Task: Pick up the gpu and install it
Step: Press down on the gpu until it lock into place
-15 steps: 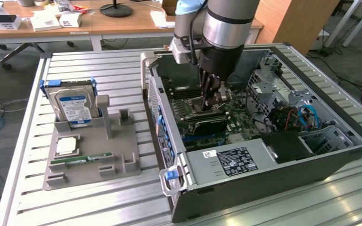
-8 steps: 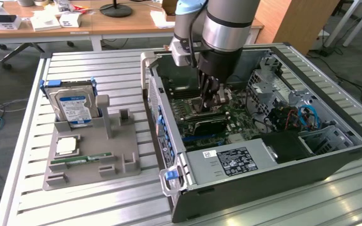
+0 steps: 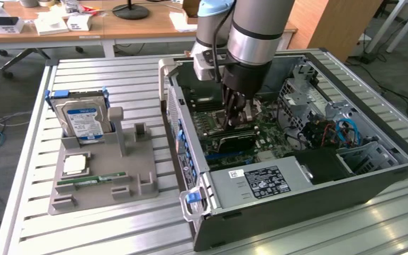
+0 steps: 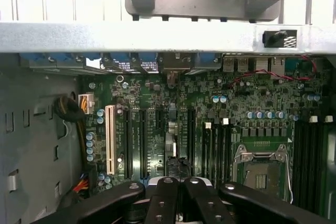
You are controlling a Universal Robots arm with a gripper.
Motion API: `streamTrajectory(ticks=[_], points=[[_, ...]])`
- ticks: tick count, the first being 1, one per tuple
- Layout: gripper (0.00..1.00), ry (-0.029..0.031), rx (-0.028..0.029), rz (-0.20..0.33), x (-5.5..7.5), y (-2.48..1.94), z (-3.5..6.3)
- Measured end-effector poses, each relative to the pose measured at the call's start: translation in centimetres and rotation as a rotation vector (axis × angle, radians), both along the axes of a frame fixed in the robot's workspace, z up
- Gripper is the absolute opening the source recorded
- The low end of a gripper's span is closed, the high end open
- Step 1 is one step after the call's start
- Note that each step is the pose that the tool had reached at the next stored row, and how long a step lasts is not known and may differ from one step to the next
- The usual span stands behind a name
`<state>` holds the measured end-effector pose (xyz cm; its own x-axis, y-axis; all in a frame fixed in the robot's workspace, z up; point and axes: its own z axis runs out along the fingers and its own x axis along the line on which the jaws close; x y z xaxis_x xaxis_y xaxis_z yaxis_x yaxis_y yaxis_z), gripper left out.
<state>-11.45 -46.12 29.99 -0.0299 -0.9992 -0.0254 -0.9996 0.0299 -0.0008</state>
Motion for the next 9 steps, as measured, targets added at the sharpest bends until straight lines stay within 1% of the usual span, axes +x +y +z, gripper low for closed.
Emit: streamTrajectory(ticks=[2, 3, 6, 9], points=[[0.11, 0.0089, 0.0, 0.0, 0.01, 0.0, -0.15], [0.11, 0.011, -0.0001, 0.0, 0.06, 0.0, -0.2], [0.11, 0.0111, 0.0, 0.0, 0.1, 0.0, -0.37], [0.11, 0.0112, 0.0011, 0.0, 0.13, 0.0, -0.82]])
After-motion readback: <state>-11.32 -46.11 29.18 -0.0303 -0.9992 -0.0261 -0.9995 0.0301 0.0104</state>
